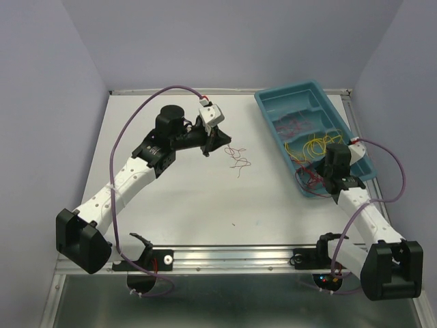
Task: Untangle the cables
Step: Place the cable in the bin.
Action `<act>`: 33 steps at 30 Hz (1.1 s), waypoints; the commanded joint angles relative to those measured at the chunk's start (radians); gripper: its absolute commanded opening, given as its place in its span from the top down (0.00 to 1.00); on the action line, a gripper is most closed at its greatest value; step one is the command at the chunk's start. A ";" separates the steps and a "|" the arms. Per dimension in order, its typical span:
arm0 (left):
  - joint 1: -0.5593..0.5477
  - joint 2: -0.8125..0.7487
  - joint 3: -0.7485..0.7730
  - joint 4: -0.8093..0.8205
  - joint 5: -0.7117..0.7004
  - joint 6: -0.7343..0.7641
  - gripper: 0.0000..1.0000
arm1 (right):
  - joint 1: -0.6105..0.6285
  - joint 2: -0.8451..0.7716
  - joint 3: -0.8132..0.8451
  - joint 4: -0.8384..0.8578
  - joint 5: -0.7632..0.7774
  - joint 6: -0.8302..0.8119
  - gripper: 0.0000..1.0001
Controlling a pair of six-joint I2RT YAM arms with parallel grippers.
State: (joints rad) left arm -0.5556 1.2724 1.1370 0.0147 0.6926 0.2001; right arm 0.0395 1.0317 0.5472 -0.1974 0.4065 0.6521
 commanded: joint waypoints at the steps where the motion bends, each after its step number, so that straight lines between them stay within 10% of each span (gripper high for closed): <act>1: -0.009 -0.011 -0.003 0.031 0.018 0.007 1.00 | -0.009 -0.025 0.164 -0.031 0.018 -0.026 0.62; 12: -0.012 -0.010 -0.005 0.030 0.015 0.012 1.00 | -0.007 -0.135 0.247 -0.175 -0.049 -0.028 0.30; 18: -0.015 -0.002 -0.009 0.028 0.016 0.012 1.00 | -0.007 -0.263 0.238 -0.443 0.168 0.238 0.11; 33: -0.066 0.025 0.012 0.036 0.082 0.004 1.00 | -0.009 -0.443 0.106 -0.433 -0.273 0.365 0.19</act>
State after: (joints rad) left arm -0.6098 1.3155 1.1278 0.0135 0.7681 0.2001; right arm 0.0387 0.6216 0.6750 -0.6750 0.2939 0.9474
